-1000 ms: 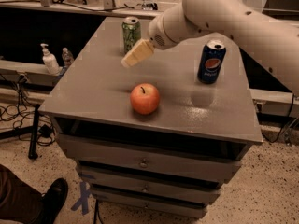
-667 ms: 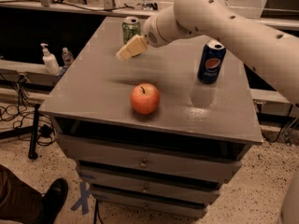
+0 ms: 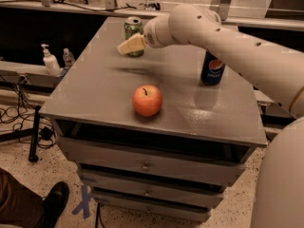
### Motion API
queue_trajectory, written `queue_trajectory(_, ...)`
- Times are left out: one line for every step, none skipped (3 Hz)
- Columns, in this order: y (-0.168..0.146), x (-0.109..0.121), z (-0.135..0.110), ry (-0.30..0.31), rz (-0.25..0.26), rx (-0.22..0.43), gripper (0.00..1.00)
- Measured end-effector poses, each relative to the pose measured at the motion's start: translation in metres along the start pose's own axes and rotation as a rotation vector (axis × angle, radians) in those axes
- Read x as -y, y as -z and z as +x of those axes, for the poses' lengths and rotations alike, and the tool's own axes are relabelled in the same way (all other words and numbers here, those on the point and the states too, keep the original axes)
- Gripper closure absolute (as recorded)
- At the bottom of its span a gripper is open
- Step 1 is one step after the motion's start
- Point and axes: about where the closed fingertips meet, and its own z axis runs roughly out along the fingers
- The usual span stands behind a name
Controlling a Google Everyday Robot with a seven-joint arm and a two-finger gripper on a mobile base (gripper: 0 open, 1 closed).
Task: Knock green can over
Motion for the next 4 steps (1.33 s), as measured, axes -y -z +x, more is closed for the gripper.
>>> queue_trajectory(-0.018,0.014,-0.004,-0.055,0.03,0.045,0.0)
queue_trajectory(-0.032,0.024,-0.014,-0.103,0.039,0.109,0.25)
queue_trajectory(-0.032,0.027,-0.018,-0.111,0.04,0.126,0.47)
queue_trajectory(-0.016,0.021,-0.022,-0.082,0.016,0.116,0.71)
